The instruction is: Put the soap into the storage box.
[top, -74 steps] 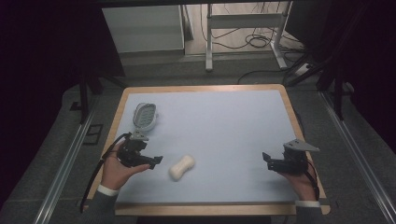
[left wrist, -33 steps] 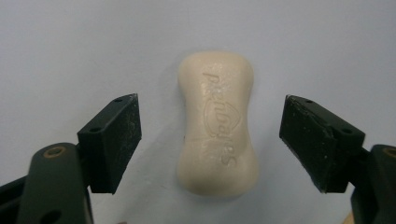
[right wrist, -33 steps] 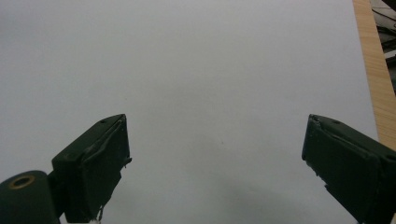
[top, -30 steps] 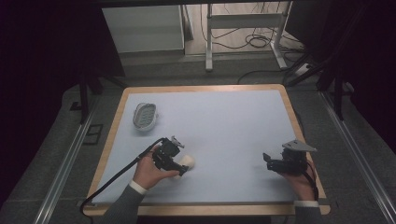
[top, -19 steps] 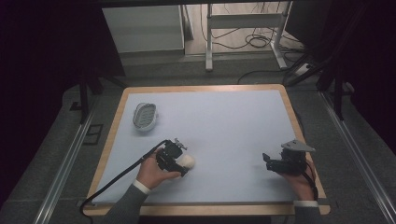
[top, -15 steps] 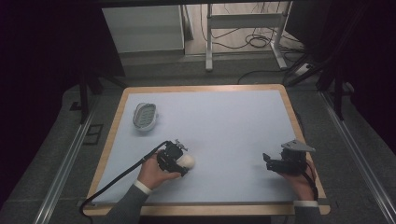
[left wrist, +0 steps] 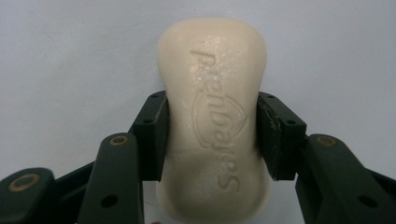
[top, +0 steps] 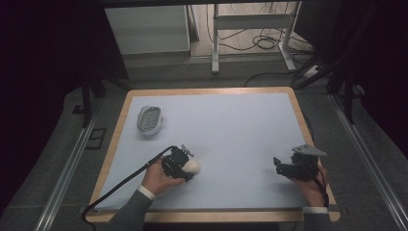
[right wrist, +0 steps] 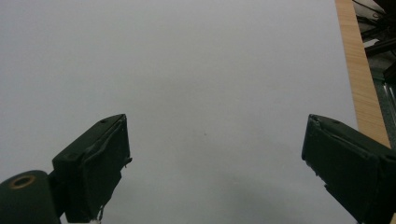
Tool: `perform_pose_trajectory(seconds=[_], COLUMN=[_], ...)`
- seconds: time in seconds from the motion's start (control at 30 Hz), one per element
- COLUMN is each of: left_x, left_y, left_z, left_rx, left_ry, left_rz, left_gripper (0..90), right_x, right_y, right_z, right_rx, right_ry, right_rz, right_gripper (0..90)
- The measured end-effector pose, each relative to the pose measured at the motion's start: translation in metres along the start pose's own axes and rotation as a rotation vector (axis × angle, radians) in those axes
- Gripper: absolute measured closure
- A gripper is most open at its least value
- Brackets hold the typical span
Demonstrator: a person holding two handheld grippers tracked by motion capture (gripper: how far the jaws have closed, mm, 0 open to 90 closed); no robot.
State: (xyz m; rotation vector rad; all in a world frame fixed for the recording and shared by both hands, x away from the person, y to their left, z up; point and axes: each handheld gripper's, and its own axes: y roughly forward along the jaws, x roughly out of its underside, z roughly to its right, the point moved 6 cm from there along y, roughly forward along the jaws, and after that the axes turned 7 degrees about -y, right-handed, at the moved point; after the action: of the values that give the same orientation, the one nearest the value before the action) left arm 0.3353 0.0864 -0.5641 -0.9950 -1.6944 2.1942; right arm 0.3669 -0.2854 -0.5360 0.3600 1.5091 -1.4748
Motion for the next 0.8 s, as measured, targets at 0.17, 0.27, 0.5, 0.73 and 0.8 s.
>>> perform_pose_trajectory(seconds=[0.17, 0.27, 0.5, 0.73, 0.8], left_x=[-0.003, -0.004, -0.007, -0.010, -0.010], left_y=[-0.011, -0.016, -0.029, -0.038, -0.040], left_z=[-0.008, -0.010, -0.020, -0.025, -0.027], left_rx=[0.006, 0.010, 0.003, -0.006, -0.003], left_ry=[-0.017, -0.019, -0.032, -0.040, -0.042], left_rz=[0.024, 0.035, 0.080, 0.100, 0.101], left_gripper=[49.4, 49.5, 49.5, 49.5, 49.5], right_x=[0.000, 0.000, -0.001, -0.001, -0.001], right_y=[0.000, 0.000, -0.002, -0.002, -0.002], right_z=[0.001, 0.001, 0.002, 0.003, 0.003], right_rx=[0.005, 0.004, 0.012, 0.019, 0.019], right_ry=[0.000, 0.000, 0.006, 0.012, 0.013], right_rz=[0.005, 0.008, 0.014, 0.019, 0.019], right_gripper=[7.6, 7.6, 7.6, 7.7, 7.7])
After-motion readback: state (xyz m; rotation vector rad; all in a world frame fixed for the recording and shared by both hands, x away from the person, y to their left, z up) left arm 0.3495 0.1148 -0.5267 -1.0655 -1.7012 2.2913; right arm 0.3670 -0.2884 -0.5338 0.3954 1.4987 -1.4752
